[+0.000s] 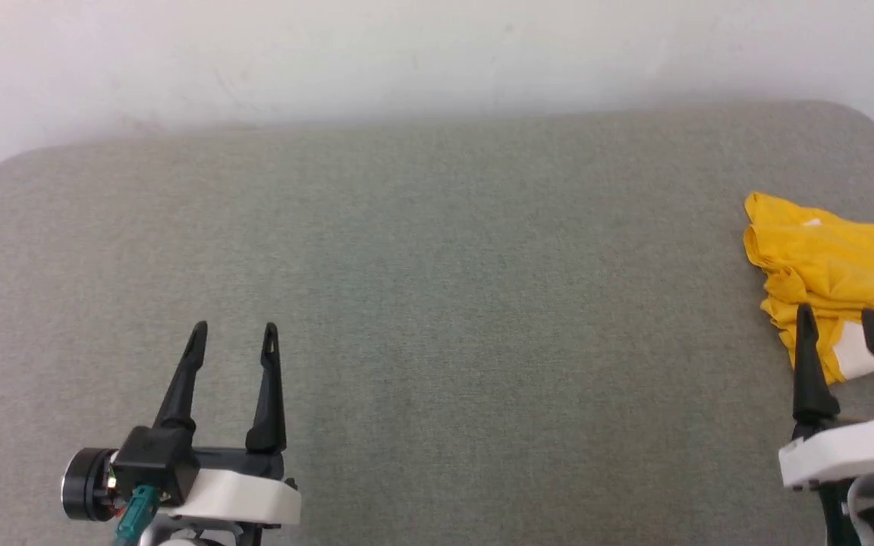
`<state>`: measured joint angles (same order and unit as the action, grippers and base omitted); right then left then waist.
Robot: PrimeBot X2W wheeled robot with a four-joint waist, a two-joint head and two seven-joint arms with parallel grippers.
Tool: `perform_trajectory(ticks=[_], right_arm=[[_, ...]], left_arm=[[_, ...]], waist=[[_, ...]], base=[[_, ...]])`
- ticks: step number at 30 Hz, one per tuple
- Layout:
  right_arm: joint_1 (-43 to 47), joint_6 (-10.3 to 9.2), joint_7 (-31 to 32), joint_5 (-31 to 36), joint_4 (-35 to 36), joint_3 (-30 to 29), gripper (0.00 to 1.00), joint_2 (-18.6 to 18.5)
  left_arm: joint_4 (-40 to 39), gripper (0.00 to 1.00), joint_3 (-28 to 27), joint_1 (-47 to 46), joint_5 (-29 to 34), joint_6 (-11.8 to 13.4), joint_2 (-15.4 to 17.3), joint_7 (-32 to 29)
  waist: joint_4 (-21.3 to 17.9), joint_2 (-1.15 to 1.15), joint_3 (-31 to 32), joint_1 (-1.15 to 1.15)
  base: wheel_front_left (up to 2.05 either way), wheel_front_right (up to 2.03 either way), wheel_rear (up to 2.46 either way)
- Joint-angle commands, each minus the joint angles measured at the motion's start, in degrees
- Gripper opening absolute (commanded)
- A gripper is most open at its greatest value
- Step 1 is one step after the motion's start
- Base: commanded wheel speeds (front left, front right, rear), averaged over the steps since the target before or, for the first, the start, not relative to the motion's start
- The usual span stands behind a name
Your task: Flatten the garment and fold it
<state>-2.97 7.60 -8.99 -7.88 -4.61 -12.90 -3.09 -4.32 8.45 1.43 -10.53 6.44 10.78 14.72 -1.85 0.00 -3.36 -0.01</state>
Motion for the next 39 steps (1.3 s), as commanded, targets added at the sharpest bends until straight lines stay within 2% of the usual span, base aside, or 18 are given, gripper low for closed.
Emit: perform_trajectory(ticks=[1, 13, 35, 36, 39], right_arm=[[1.3, -0.11, -1.4, -0.6, -1.2, -0.2, 1.00, 0.2], [3.4, -0.11, -5.4, 0.9, -7.2, -0.7, 1.00, 0.2], [1.5, -0.11, -6.0, 5.7, -8.3, 0.5, 1.00, 0.2], [1.5, -0.11, -6.0, 5.7, -8.3, 0.5, 0.00, 0.2], [2.1, 0.01, -5.6, 5.5, -8.5, 0.3, 0.00, 0.0]], left_arm=[[0.0, 1.00, 0.0, 0.9, 0.6, -0.6, -0.5, 0.3], [2.1, 1.00, 0.0, 4.9, 1.5, -1.9, -2.4, 0.3], [3.1, 1.00, -2.0, 2.7, 3.4, -4.4, -3.9, 0.3], [3.1, 0.00, -2.1, 2.6, 3.5, -4.5, -4.0, 0.3], [3.0, 0.00, -1.8, 3.8, 3.1, -4.2, -3.7, -0.1]], waist=[[2.4, 0.00, 2.2, 0.01], [3.3, 0.00, 3.5, 0.01], [1.7, 0.00, 1.1, 0.01], [1.7, 0.00, 1.1, 0.01], [1.7, 0.00, 1.1, 0.02]], base=[[0.00, 0.00, 0.00], [0.00, 0.00, 0.00], [0.00, 0.00, 0.00], [0.00, 0.00, 0.00], [0.00, 0.00, 0.00]])
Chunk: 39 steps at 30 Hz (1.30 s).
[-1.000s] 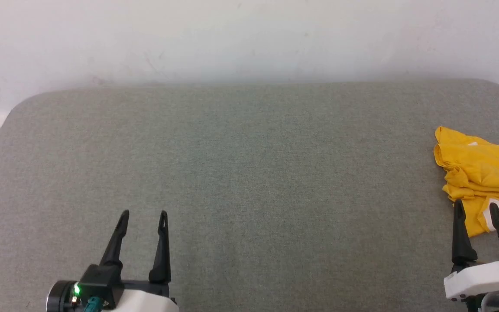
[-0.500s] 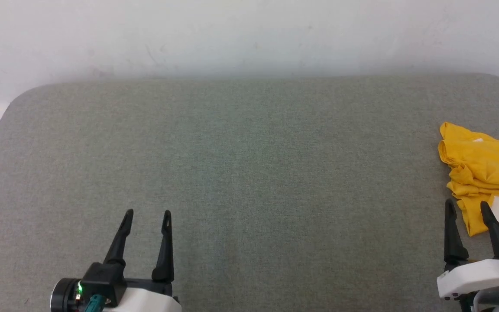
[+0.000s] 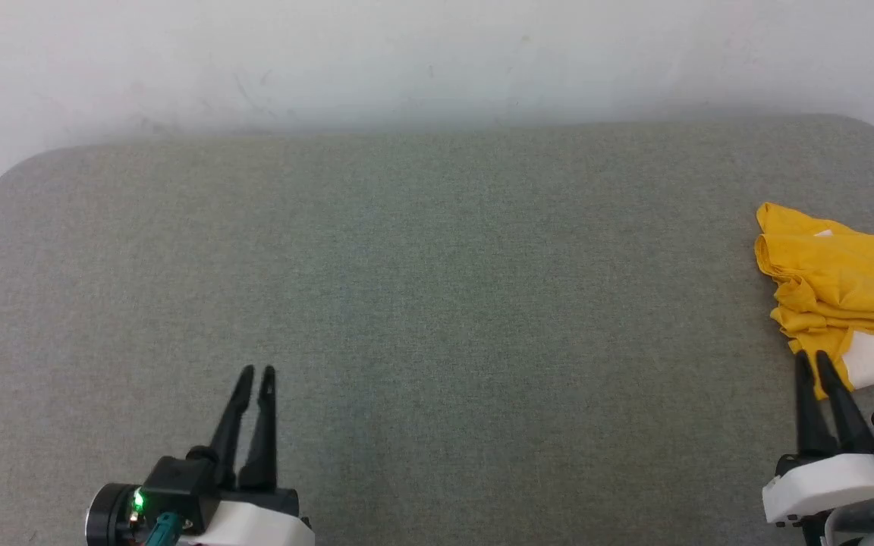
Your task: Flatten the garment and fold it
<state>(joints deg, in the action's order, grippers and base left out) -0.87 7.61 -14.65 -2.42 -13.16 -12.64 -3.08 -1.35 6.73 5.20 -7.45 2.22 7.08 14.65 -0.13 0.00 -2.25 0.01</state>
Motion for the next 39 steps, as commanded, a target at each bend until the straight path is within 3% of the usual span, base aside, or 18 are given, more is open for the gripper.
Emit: perform_trajectory(ticks=[1, 39], right_arm=[[0.0, 0.00, 0.0, 0.0, 0.0, 0.0, 0.00, 0.0], [0.2, -0.03, 4.2, 0.7, 3.8, 3.6, 0.00, 0.1]], left_arm=[[0.0, 0.00, 0.0, 0.0, 0.0, 0.0, 0.0, 0.0], [0.4, 0.00, -1.9, -1.5, 2.2, -0.6, -1.2, -4.2]], waist=[[0.0, 0.00, 0.0, 0.00], [0.0, 0.00, 0.7, 0.00]], base=[[0.00, 0.00, 0.00], [0.00, 0.00, 0.00]])
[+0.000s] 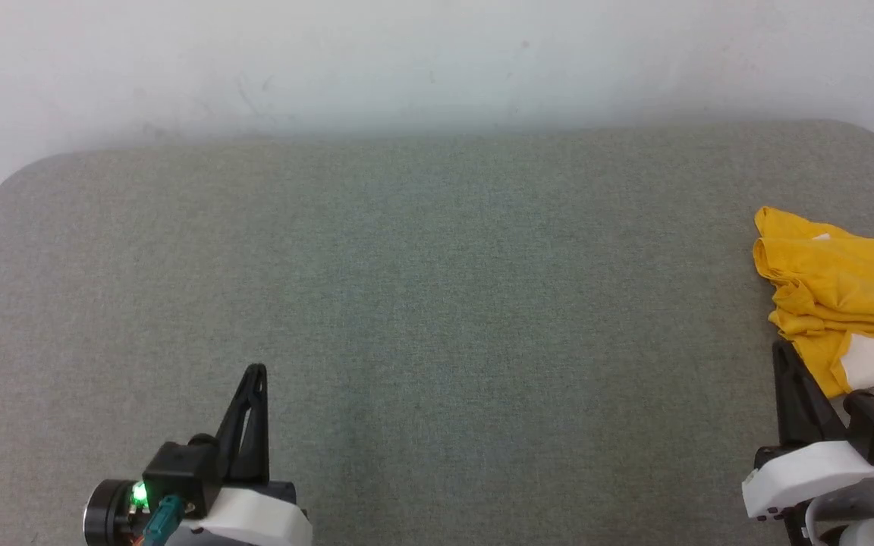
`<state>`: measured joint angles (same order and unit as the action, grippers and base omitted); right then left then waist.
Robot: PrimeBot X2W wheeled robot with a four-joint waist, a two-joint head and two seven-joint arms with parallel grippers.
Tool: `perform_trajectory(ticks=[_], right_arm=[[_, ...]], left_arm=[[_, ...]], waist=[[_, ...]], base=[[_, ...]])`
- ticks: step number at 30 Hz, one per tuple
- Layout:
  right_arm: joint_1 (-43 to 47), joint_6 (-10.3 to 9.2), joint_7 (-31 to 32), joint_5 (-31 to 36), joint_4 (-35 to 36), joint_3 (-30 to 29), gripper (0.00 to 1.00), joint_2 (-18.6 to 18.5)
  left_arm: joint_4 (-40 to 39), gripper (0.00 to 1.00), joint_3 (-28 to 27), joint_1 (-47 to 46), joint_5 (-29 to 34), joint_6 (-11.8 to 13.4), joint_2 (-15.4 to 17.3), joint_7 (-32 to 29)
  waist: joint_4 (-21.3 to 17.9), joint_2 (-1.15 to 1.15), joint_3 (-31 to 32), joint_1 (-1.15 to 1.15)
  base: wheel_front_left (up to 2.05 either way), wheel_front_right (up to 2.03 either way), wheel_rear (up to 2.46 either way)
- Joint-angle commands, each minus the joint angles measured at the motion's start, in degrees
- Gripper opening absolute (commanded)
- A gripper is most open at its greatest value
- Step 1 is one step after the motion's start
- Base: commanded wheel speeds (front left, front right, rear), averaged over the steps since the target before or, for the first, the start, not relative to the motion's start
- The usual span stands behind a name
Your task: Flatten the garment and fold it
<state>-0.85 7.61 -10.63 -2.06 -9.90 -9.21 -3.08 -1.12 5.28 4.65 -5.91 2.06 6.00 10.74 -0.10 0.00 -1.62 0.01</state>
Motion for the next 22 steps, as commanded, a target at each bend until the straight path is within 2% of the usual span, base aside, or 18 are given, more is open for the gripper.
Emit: perform_trajectory(ticks=[1, 22], right_arm=[[0.2, -0.04, 0.3, 0.4, 0.7, 0.3, 0.00, 0.1], [0.4, -0.05, 2.7, 0.7, 2.8, 2.3, 0.00, 0.1]], left_arm=[[0.2, 0.00, -0.5, -1.0, 0.7, -0.5, -0.2, -0.4], [0.4, 0.00, -1.6, -1.8, 1.9, -0.9, -0.8, -2.8]], waist=[[0.0, 0.00, 0.0, 0.00], [0.0, 0.00, 0.4, 0.00]], base=[[0.00, 0.00, 0.00], [0.00, 0.00, 0.00]])
